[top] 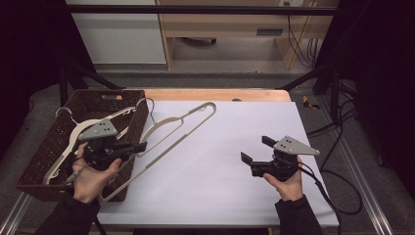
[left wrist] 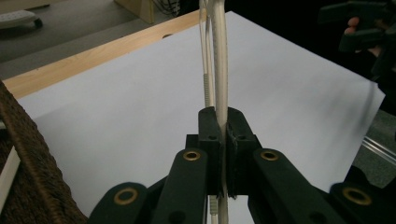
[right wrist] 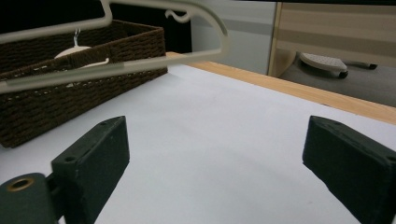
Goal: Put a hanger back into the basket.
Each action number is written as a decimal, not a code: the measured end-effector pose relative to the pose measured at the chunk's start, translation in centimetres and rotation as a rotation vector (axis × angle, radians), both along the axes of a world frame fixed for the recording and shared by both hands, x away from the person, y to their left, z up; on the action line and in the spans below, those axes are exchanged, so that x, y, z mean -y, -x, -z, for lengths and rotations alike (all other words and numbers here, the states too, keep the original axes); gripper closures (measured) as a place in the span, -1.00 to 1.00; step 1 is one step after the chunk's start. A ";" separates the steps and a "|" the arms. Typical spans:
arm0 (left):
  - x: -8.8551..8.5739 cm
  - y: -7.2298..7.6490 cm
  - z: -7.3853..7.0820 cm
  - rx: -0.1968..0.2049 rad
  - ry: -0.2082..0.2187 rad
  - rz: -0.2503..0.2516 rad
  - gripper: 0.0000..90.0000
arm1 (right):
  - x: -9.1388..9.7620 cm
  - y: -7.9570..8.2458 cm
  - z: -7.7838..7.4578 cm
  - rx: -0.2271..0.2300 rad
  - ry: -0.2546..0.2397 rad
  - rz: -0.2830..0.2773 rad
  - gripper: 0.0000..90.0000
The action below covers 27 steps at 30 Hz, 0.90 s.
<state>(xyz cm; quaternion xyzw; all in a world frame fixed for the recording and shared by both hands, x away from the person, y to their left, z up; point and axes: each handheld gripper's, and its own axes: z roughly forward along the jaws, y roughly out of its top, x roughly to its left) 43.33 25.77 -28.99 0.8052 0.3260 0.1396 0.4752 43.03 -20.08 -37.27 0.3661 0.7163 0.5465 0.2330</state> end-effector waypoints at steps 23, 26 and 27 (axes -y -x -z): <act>-12.0 -5.2 -3.0 0.094 -0.042 -0.121 0.93 | 2.3 -0.1 0.6 -0.030 0.006 0.079 -0.92; -13.5 -5.8 -2.3 0.086 -0.042 -0.133 0.93 | 2.3 -0.2 0.6 -0.034 0.004 0.078 -0.92; -14.0 -5.9 -2.0 0.082 -0.039 -0.135 0.93 | 2.3 -0.2 0.6 -0.032 0.005 0.078 -0.92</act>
